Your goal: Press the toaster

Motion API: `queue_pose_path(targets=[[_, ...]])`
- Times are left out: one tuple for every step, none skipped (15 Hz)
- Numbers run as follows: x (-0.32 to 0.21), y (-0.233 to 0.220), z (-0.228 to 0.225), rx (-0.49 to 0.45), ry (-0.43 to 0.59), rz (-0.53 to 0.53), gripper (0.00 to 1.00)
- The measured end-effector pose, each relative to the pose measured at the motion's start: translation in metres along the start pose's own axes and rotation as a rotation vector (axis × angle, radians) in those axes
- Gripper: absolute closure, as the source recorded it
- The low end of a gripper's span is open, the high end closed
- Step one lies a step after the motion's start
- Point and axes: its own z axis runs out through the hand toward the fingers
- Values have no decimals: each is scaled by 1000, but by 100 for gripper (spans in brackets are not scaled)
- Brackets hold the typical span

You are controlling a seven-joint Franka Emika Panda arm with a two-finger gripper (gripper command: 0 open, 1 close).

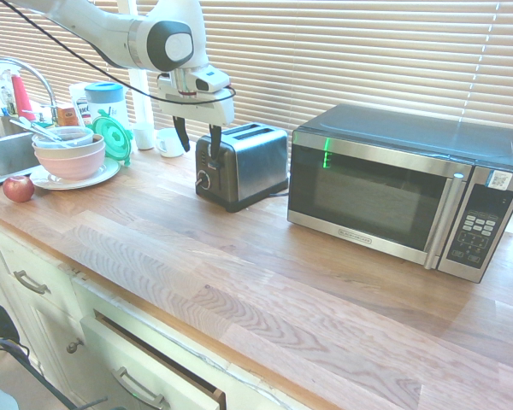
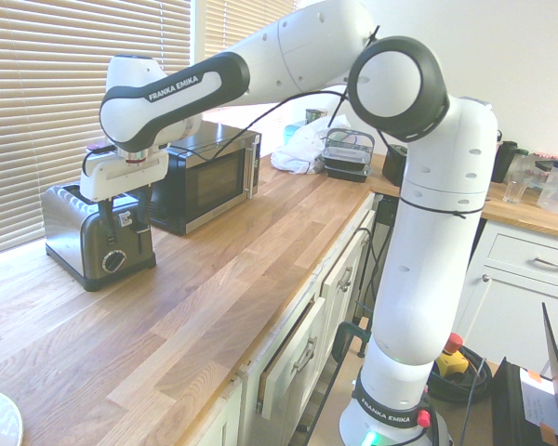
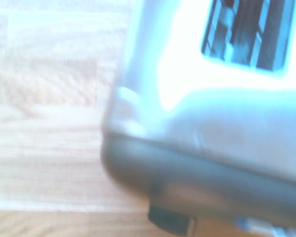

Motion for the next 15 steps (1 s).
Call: queue_pose_path(targets=[[0, -2, 5, -7, -9, 5, 100], [0, -3, 5, -6, -11, 9, 100], [1, -2, 4, -3, -13, 13, 100], [2, -2, 4, 0, -16, 18, 100], [2, -1, 4, 3, -18, 22, 100], [3, -1, 4, 5, -20, 25, 100], [4, 1, 4, 5, -20, 27, 100], [6, 2, 4, 6, -20, 29, 100], [7, 3, 4, 7, -20, 29, 100], [8, 4, 3, 7, -19, 30, 100], [9, 4, 3, 8, -18, 31, 100], [10, 4, 2, 9, -17, 31, 100], [10, 4, 1, 10, -16, 32, 100], [10, 4, 0, 12, -15, 31, 100], [10, 4, -2, 14, -12, 30, 100]])
